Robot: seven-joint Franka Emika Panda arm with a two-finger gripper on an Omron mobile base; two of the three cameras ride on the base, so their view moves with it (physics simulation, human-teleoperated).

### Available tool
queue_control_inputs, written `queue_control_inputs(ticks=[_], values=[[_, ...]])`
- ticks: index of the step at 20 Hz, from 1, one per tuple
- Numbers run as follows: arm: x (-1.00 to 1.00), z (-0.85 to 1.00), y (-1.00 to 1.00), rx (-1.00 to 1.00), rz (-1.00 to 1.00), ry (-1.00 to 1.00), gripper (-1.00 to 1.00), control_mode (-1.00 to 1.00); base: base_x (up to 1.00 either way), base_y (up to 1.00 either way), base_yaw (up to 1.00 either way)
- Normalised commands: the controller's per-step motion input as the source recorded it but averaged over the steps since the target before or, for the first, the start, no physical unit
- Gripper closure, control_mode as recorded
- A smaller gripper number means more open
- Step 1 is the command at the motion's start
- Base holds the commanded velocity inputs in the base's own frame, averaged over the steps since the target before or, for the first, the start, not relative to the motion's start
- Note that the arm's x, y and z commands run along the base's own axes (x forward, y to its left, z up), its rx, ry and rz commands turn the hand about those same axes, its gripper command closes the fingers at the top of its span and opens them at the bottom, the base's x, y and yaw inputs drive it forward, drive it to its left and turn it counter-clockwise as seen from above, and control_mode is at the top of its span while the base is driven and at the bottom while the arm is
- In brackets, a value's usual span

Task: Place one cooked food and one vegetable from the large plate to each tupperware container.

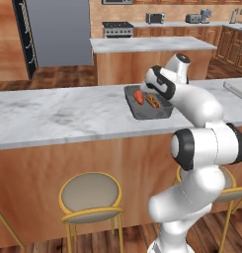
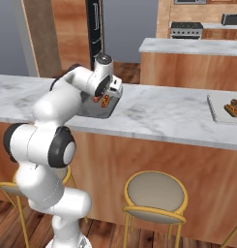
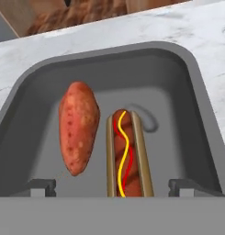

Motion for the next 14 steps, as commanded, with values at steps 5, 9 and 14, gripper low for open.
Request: queue_control_inputs(ticks=[5, 9, 14], values=[[-0.67, 0.28, 0.15, 0.00, 0.00, -0.17, -1.00, -1.00, 0.00, 0.00, 0.00], [-0.96, 0.06, 0.14, 0.00, 0.00, -0.18, -1.00, -1.00, 0.00, 0.00, 0.00], [-0.99, 0.39, 0.11, 0.00, 0.00, -0.35, -1.00, -1.00, 0.00, 0.00, 0.00]])
